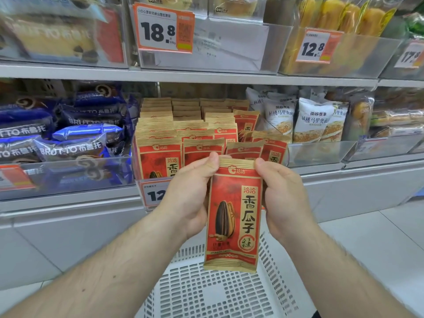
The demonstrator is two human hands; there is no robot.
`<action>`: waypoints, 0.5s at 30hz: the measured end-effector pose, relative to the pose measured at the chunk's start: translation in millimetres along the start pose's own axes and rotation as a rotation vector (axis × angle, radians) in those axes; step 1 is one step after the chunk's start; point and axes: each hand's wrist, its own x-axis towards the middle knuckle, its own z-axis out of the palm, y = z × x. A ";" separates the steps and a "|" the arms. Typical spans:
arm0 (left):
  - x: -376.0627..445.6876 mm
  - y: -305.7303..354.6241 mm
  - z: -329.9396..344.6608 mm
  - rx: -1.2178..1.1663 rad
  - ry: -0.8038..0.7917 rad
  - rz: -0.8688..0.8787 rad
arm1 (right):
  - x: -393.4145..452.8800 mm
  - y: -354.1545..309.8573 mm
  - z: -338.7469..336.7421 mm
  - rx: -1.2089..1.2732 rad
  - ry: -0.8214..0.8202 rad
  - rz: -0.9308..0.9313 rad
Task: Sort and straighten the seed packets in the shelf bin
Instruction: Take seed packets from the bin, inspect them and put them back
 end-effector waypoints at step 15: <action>1.3 1.8 -8.8 0.174 -0.079 -0.047 | 1.5 -1.7 -20.0 -0.204 -0.018 -0.092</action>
